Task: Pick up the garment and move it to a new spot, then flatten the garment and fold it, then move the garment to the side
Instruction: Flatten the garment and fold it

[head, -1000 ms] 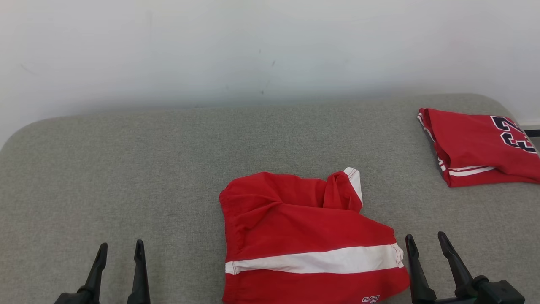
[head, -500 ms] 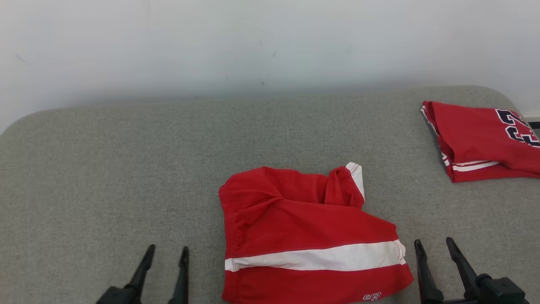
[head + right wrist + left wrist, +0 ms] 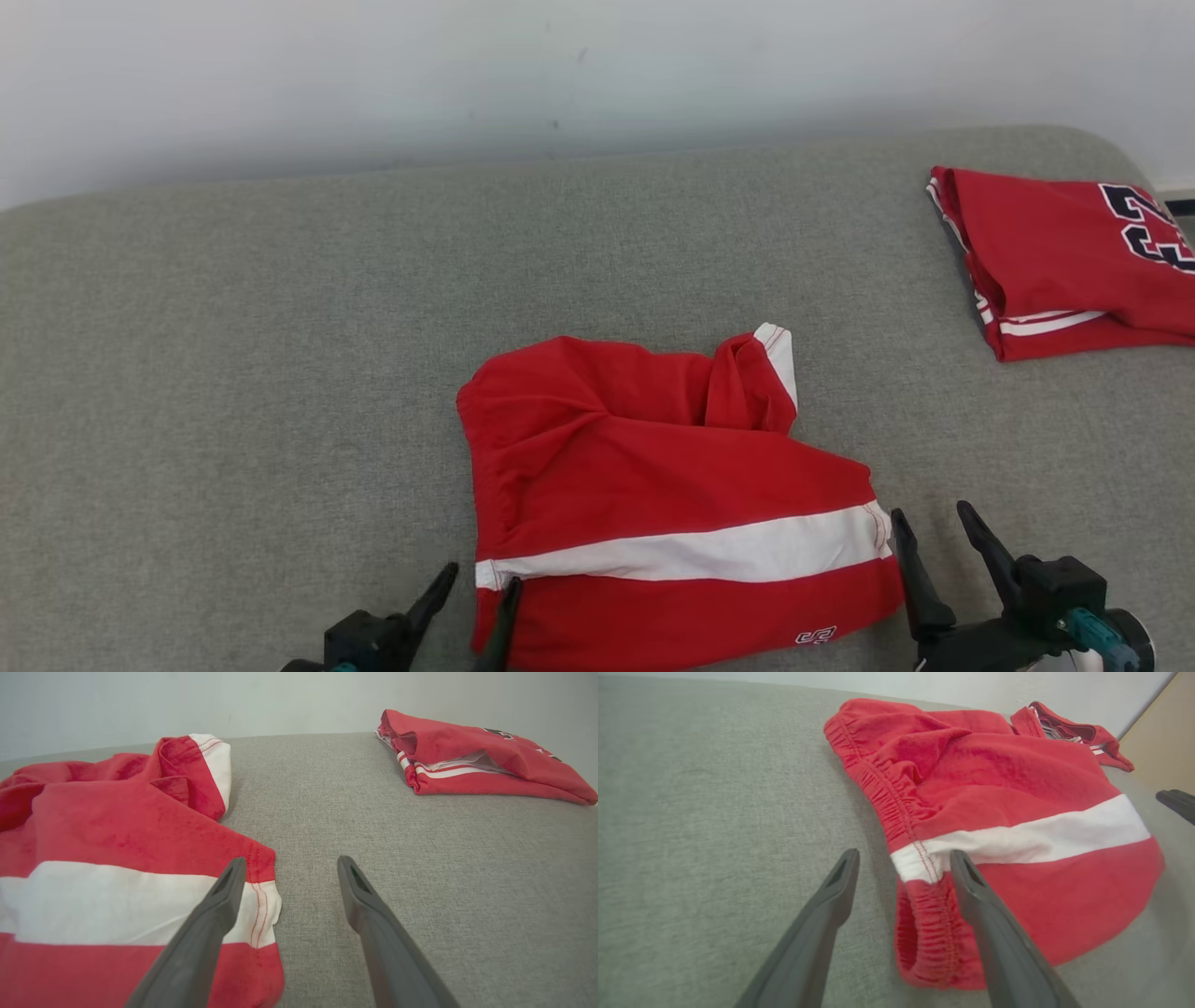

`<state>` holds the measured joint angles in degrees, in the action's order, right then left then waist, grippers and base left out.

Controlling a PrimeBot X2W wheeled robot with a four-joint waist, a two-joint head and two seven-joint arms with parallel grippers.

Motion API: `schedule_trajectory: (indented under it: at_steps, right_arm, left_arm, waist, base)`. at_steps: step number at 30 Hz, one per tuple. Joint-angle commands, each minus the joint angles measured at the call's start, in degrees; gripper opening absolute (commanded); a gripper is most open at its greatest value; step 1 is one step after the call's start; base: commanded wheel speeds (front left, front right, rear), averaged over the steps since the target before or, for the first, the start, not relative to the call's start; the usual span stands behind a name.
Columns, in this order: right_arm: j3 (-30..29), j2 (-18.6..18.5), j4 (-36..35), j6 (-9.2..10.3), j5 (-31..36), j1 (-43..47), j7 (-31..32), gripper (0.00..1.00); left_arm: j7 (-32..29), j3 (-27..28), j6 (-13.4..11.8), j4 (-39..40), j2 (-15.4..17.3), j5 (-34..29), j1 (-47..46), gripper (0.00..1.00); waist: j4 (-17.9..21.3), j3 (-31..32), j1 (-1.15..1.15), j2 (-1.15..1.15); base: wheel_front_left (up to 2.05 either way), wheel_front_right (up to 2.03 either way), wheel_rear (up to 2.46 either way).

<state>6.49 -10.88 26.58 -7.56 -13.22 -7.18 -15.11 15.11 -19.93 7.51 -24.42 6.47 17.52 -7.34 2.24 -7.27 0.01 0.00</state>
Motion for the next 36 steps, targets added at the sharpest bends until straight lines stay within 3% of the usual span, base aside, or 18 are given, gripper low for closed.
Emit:
schedule_trajectory:
  at_steps: [1,8,17,19,21,22,23,24,25,26,27,32,36]
  right_arm:
    - [0.45,-0.16,1.48,0.18,-0.38,-0.92,0.00,1.00]
    - [2.61,0.27,5.83,0.18,-1.39,-3.48,0.00,1.00]
    - [5.93,0.72,11.90,0.18,-2.92,-6.28,0.00,1.00]
    - [6.77,0.83,13.63,0.18,-3.47,-6.81,0.00,1.00]
    - [7.43,0.92,15.40,0.18,-4.07,-7.45,0.02,1.00]
    - [7.89,1.05,16.52,0.18,-4.56,-7.67,0.04,0.68]
    - [8.56,1.15,17.50,0.17,-5.01,-8.00,0.09,0.58]
    - [9.09,1.21,18.09,0.17,-5.40,-8.58,0.10,0.38]
    - [9.58,1.21,18.44,0.17,-5.68,-9.10,0.09,0.33]
    - [10.13,1.17,18.46,0.17,-6.07,-9.57,0.08,0.21]
    - [10.34,1.10,17.99,0.17,-6.36,-10.06,0.06,0.00]
    - [10.85,0.43,14.95,0.18,-7.38,-10.24,0.00,0.00]
    - [9.63,-0.58,8.16,0.18,-6.34,-8.84,0.01,0.00]
  left_arm:
    - [0.00,-1.22,-0.11,-1.39,0.72,1.88,-1.21,1.00]
    - [0.00,-5.34,-0.09,-4.68,1.59,5.39,-4.17,1.00]
    - [0.01,-7.32,-0.09,-1.55,1.65,6.27,-4.86,1.00]
    - [0.01,-7.82,-0.09,-0.80,1.55,6.74,-4.42,0.95]
    - [0.01,-8.32,-0.09,-0.14,1.68,6.92,-4.19,0.76]
    - [0.00,-8.46,-0.09,0.10,1.63,7.10,-4.15,0.55]
    - [0.00,-8.64,-0.09,0.34,1.60,7.25,-4.14,0.45]
    - [0.01,-8.73,-0.09,0.71,1.52,7.36,-4.20,0.30]
    - [0.00,-8.75,-0.09,1.01,1.44,7.47,-4.23,0.20]
    - [0.01,-8.70,-0.09,1.30,1.41,7.65,-4.20,0.02]
    - [0.01,-8.61,-0.09,1.59,1.45,7.70,-4.09,0.00]
    - [0.01,-7.74,-0.09,2.91,1.64,8.07,-3.42,0.00]
    - [0.01,-6.21,-0.09,4.44,2.01,8.02,-3.45,0.00]
  waist:
    - [0.45,-0.77,-0.01,0.00]
    - [0.44,-1.43,-0.01,0.00]
    - [-0.26,-1.33,-0.01,0.00]
    - [-0.48,-1.23,-0.01,0.00]
    - [-0.61,-1.16,-0.01,0.00]
    - [-0.68,-1.11,-0.01,0.00]
    - [-0.73,-1.07,-0.01,0.00]
    - [-0.73,-1.03,-0.01,0.00]
    - [-0.71,-1.00,-0.01,0.00]
    - [-0.66,-0.95,-0.01,0.00]
    - [-0.60,-0.89,-0.01,0.00]
    - [-0.29,-0.31,-0.01,0.00]
    - [0.12,-0.10,-0.01,0.00]
  base:
    - [0.00,0.00,0.00]
    - [0.00,0.00,0.00]
    - [0.00,0.00,0.00]
    - [0.00,0.00,0.00]
    - [0.00,0.00,0.00]
    - [0.00,0.00,0.00]
    - [0.00,0.00,0.00]
    - [0.00,0.00,0.00]
    - [0.00,0.00,0.00]
    - [0.00,0.00,0.00]
    - [0.00,0.00,0.00]
    - [0.00,0.00,0.00]
    - [0.00,0.00,0.00]
